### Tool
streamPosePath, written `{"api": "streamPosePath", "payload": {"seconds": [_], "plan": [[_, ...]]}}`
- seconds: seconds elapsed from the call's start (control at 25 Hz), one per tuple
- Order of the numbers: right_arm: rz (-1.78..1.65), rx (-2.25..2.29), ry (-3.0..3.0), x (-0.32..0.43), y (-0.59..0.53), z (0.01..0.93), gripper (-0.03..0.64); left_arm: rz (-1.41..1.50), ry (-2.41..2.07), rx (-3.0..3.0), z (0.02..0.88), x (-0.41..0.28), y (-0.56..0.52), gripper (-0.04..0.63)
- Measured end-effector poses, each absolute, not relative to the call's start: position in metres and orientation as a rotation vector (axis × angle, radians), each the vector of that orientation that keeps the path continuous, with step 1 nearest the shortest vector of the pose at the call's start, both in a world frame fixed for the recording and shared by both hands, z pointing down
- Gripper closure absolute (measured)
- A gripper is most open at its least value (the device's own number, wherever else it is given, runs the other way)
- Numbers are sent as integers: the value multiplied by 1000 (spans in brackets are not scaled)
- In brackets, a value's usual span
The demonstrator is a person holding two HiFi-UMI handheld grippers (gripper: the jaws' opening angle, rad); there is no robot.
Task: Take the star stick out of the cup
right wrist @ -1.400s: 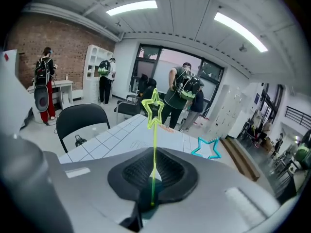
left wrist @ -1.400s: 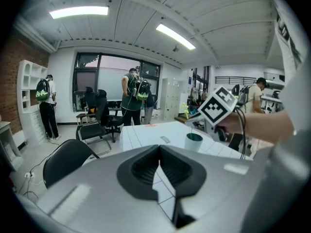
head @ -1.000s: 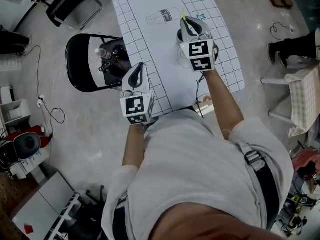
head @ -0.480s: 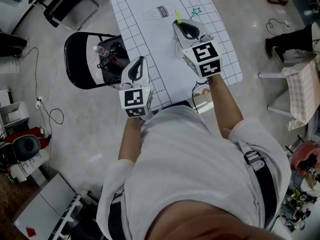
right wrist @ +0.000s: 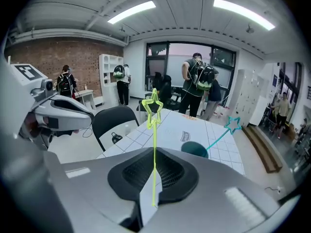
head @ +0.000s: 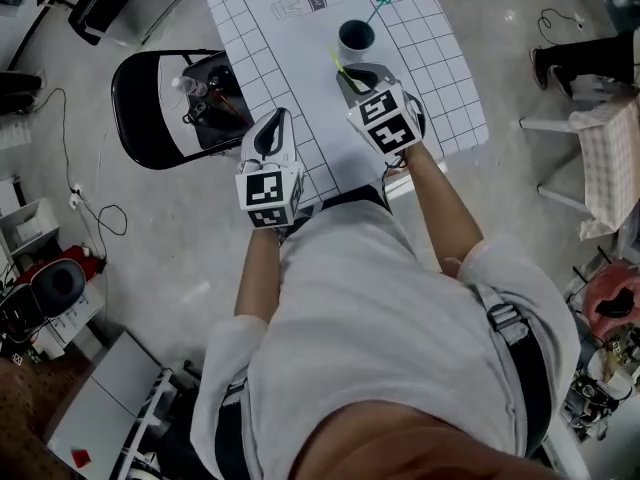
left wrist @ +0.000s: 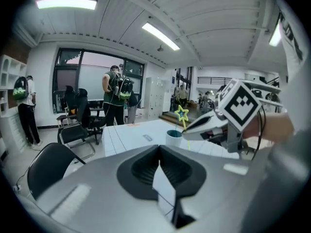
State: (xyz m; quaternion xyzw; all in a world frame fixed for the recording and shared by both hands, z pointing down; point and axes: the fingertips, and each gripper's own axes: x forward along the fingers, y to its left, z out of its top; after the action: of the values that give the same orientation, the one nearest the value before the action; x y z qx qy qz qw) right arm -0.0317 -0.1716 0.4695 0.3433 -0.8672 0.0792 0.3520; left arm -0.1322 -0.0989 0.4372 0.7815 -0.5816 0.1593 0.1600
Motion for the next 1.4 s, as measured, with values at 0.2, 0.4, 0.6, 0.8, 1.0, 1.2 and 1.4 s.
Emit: {"api": "streamPosePath", "payload": {"seconds": [0.2,0.4,0.6,0.8,1.0,1.2,1.4], "plan": [[236,899,-2293,-39,-179,506,603,525,-1635,2160,471,-132,-106,592],[193,899,-2371,-65,-188,515,603,556,-1639,2083,501,-137,-120,592],[162,820,-2365,-91,-192,546,601,559,-1661,1992,526,-144,-129,592],[170,697,-2324,-112,-196,584,600,552,-1698,1891,549,-157,-134,592],[186,626,-2289,-121,-202,610,598,542,-1718,1833,562,-164,-134,592],[215,580,-2260,-123,-201,628,597,547,-1725,1798,569,-167,-131,592],[231,578,-2247,-124,-203,635,593,548,-1731,1798,567,-168,-135,592]]}}
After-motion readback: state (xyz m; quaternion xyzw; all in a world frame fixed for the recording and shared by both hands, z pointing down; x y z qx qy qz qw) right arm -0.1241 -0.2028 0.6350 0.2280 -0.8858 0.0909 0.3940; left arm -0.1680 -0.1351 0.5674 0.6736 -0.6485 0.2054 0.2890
